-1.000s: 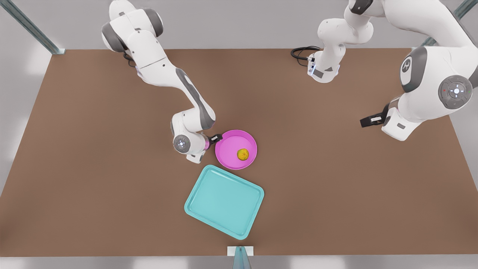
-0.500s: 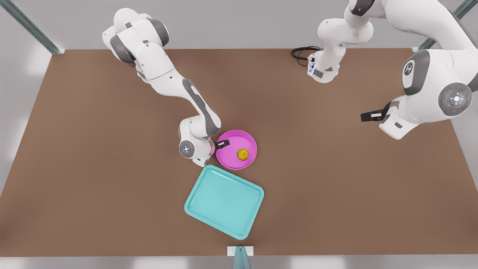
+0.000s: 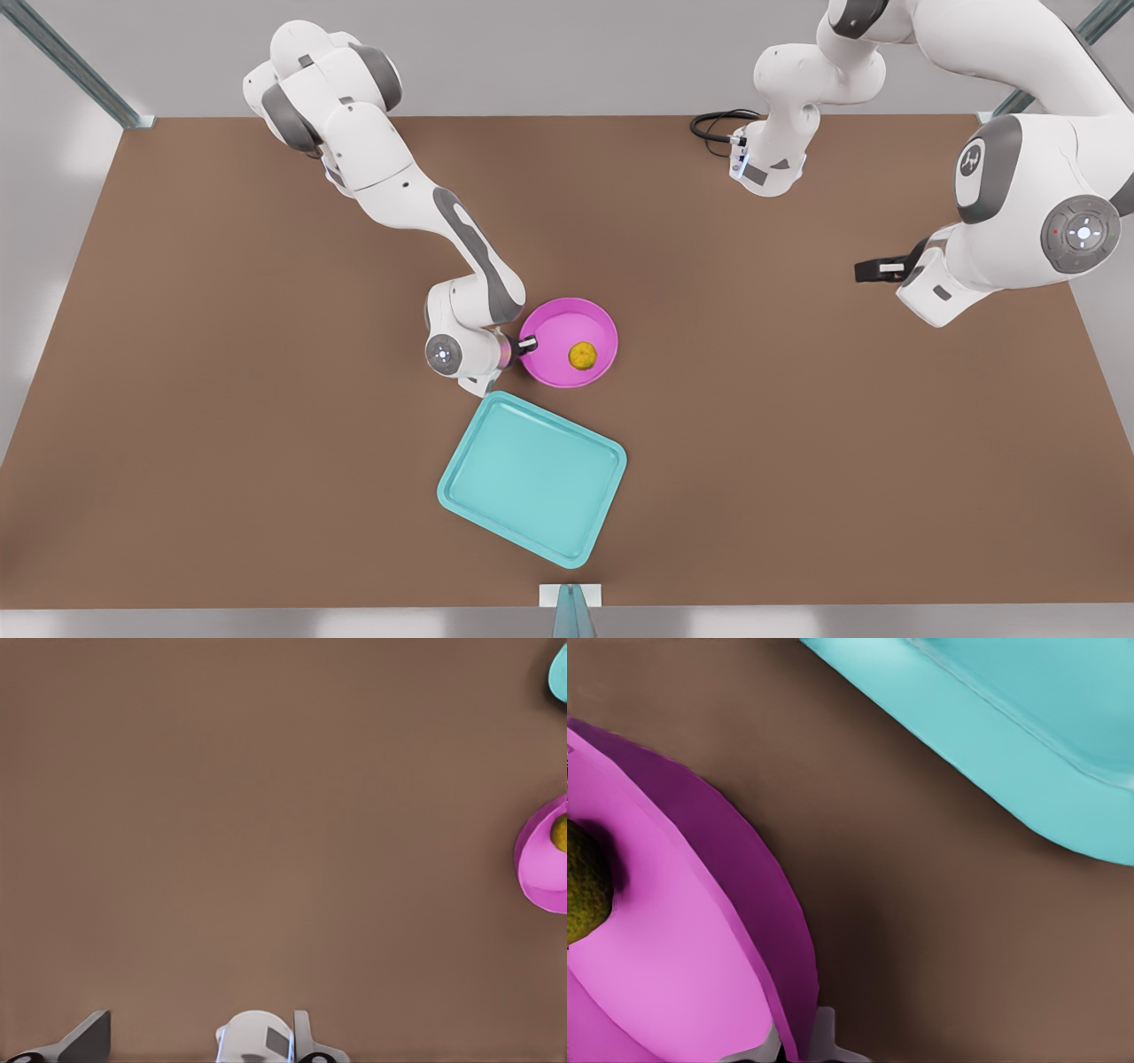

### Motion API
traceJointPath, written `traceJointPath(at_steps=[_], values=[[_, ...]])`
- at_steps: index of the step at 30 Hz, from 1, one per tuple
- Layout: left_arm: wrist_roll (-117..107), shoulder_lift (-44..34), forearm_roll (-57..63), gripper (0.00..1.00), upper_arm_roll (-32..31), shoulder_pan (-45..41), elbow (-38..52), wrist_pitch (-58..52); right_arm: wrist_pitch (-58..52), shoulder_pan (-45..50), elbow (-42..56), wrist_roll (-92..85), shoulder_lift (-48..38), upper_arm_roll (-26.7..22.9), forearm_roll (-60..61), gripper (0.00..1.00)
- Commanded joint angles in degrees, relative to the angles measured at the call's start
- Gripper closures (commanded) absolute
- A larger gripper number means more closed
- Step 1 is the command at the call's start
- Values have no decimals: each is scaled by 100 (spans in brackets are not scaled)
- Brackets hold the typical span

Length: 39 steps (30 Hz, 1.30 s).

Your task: Place the orange on the plate with the left arm and the plate on the tray with the right arm

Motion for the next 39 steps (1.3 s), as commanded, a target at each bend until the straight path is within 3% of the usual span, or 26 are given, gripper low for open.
traceJointPath(at_steps=[1,17,28,38,39], values=[[203,-7,-3,0,0,1,2,-50,-48,-1,18,-43,-17,0,-27,79],[203,-7,-3,0,0,-8,2,-58,-65,-616,843,37,-149,-17,43,79],[194,-7,-3,0,0,-8,11,-58,40,-1363,2971,1170,1310,-43,368,79],[203,-7,-3,0,0,-8,11,-50,58,-1433,2953,1153,1425,-123,360,79],[194,-7,-3,0,0,-8,11,-50,58,-1433,2953,1118,1451,-123,360,63]])
